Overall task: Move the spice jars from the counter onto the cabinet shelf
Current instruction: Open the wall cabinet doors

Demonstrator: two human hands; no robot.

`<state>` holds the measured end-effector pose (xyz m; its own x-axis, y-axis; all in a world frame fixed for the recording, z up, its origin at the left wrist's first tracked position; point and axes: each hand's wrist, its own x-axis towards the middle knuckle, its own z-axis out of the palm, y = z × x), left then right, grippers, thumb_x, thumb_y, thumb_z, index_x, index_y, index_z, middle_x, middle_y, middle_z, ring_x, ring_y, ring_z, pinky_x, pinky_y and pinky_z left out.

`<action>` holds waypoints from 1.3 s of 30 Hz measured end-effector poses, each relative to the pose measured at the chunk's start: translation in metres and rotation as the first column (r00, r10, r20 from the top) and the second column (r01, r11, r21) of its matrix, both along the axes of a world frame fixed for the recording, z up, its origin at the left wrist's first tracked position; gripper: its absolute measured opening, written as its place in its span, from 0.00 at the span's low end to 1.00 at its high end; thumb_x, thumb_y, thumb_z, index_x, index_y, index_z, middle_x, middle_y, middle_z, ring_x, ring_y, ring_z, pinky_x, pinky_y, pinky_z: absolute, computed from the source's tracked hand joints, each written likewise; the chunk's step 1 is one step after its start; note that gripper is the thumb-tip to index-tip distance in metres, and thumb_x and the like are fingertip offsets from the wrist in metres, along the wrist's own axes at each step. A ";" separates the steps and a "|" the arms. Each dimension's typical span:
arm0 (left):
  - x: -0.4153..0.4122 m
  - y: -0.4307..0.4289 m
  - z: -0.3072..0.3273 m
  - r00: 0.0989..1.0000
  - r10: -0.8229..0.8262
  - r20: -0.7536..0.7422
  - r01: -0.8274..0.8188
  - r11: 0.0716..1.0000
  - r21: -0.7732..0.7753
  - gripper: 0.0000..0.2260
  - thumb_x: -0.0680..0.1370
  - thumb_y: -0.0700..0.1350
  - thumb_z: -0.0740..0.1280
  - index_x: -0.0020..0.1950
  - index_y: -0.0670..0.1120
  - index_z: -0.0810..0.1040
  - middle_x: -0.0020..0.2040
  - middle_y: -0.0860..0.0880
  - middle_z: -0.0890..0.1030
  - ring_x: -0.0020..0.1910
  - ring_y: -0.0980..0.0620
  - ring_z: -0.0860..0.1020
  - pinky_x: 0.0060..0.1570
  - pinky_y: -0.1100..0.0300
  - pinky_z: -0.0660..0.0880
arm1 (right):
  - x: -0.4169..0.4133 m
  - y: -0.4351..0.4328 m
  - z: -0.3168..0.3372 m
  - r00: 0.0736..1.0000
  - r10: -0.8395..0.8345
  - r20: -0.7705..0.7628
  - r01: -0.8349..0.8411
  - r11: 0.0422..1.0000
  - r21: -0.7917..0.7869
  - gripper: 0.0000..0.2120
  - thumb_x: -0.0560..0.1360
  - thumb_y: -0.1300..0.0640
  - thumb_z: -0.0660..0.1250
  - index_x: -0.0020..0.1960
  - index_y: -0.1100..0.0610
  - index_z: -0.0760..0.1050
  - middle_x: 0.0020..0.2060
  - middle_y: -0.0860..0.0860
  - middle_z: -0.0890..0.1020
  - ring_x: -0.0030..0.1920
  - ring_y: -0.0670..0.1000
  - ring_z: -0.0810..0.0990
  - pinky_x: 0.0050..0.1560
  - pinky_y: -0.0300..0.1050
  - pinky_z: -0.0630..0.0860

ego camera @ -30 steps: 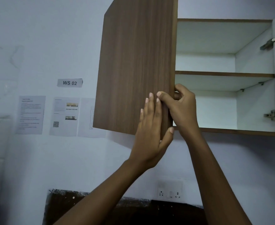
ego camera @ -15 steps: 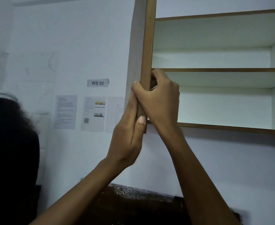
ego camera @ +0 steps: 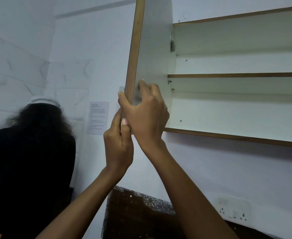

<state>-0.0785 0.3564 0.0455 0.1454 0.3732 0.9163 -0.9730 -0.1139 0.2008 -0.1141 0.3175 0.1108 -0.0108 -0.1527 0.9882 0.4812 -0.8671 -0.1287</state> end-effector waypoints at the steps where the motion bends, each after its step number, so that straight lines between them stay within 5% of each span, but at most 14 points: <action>1: 0.001 0.002 -0.001 1.000 -0.006 -0.012 0.006 1.000 -0.026 0.25 0.78 0.53 0.49 0.66 0.39 0.71 0.45 0.64 0.76 0.41 0.68 0.78 0.37 0.76 0.72 | 0.003 0.004 -0.001 1.000 -0.012 -0.004 0.012 1.000 0.001 0.24 0.71 0.41 0.67 0.60 0.55 0.75 0.50 0.50 0.79 0.46 0.51 0.78 0.37 0.39 0.63; 6: 0.013 0.018 -0.001 0.998 -0.050 -0.038 0.044 0.989 -0.140 0.24 0.79 0.52 0.50 0.61 0.37 0.74 0.41 0.61 0.78 0.39 0.62 0.79 0.37 0.65 0.76 | 0.016 0.025 -0.007 0.998 -0.005 -0.060 0.002 0.999 -0.037 0.28 0.72 0.39 0.65 0.65 0.55 0.72 0.57 0.51 0.76 0.54 0.52 0.75 0.39 0.40 0.65; 11: 0.022 0.026 -0.003 0.995 -0.070 -0.067 0.051 0.968 -0.247 0.18 0.81 0.44 0.51 0.53 0.31 0.74 0.33 0.57 0.76 0.31 0.64 0.75 0.31 0.72 0.68 | 0.025 0.037 -0.013 0.992 0.010 -0.129 -0.025 0.993 -0.113 0.29 0.74 0.39 0.62 0.67 0.56 0.69 0.65 0.51 0.72 0.60 0.53 0.72 0.45 0.48 0.74; 15: 0.029 0.031 0.001 0.991 -0.076 -0.111 0.039 0.952 -0.304 0.15 0.82 0.40 0.52 0.52 0.35 0.76 0.33 0.65 0.78 0.32 0.66 0.75 0.32 0.75 0.68 | 0.031 0.043 -0.016 0.988 0.011 -0.156 -0.034 0.989 -0.147 0.28 0.75 0.40 0.61 0.69 0.56 0.67 0.68 0.50 0.69 0.61 0.53 0.70 0.46 0.47 0.73; 18: 0.032 0.034 -0.001 0.989 -0.065 -0.134 0.021 0.952 -0.304 0.14 0.83 0.41 0.52 0.53 0.37 0.76 0.32 0.62 0.77 0.34 0.66 0.76 0.33 0.75 0.69 | 0.034 0.046 -0.017 0.987 0.000 -0.164 -0.024 0.989 -0.144 0.29 0.75 0.39 0.61 0.69 0.55 0.66 0.69 0.50 0.69 0.61 0.53 0.71 0.45 0.47 0.73; 24: 0.022 0.031 -0.010 0.977 -0.086 -0.193 0.018 0.944 -0.330 0.15 0.83 0.45 0.52 0.62 0.40 0.73 0.49 0.51 0.78 0.44 0.68 0.77 0.42 0.75 0.72 | 0.029 0.036 -0.025 0.929 0.123 -0.350 -0.196 0.964 -0.180 0.29 0.76 0.41 0.60 0.72 0.53 0.62 0.74 0.48 0.60 0.70 0.51 0.61 0.57 0.51 0.71; 28: 0.008 0.017 -0.041 0.936 -0.246 -0.252 0.145 0.922 -0.360 0.15 0.83 0.47 0.54 0.69 0.48 0.68 0.60 0.52 0.77 0.57 0.58 0.78 0.52 0.67 0.76 | 0.024 0.012 -0.058 0.854 0.294 -0.429 -0.362 0.928 -0.085 0.22 0.76 0.44 0.63 0.67 0.52 0.70 0.70 0.46 0.68 0.68 0.48 0.67 0.61 0.51 0.73; 33: -0.009 0.000 -0.109 0.860 -0.293 -0.419 0.245 0.955 -0.166 0.12 0.83 0.44 0.53 0.59 0.49 0.75 0.52 0.54 0.81 0.51 0.59 0.80 0.42 0.71 0.76 | 0.026 -0.022 -0.132 0.745 0.402 -0.533 -0.432 0.899 0.074 0.14 0.76 0.51 0.65 0.59 0.55 0.76 0.58 0.48 0.77 0.54 0.47 0.78 0.51 0.53 0.78; 37: 0.000 -0.007 -0.176 0.820 -0.207 -0.534 0.258 0.966 0.021 0.11 0.79 0.44 0.57 0.52 0.52 0.78 0.48 0.56 0.82 0.50 0.58 0.80 0.49 0.61 0.76 | 0.024 -0.052 -0.197 0.616 0.422 -0.665 -0.406 0.894 0.192 0.11 0.76 0.55 0.65 0.57 0.57 0.78 0.54 0.51 0.80 0.51 0.48 0.79 0.54 0.49 0.77; 39: 0.003 -0.008 -0.213 0.794 -0.136 -0.593 0.265 0.955 0.135 0.10 0.78 0.43 0.58 0.52 0.52 0.78 0.46 0.57 0.81 0.47 0.60 0.79 0.46 0.64 0.75 | 0.023 -0.066 -0.233 0.549 0.422 -0.721 -0.390 0.893 0.226 0.11 0.76 0.56 0.65 0.56 0.58 0.78 0.52 0.52 0.81 0.51 0.48 0.79 0.55 0.46 0.77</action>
<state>-0.0756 0.3479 -0.1675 0.7161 0.0939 0.6916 -0.6924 -0.0291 0.7209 -0.0907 0.2519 -0.1222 0.7839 0.0149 0.6207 0.5077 -0.5910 -0.6269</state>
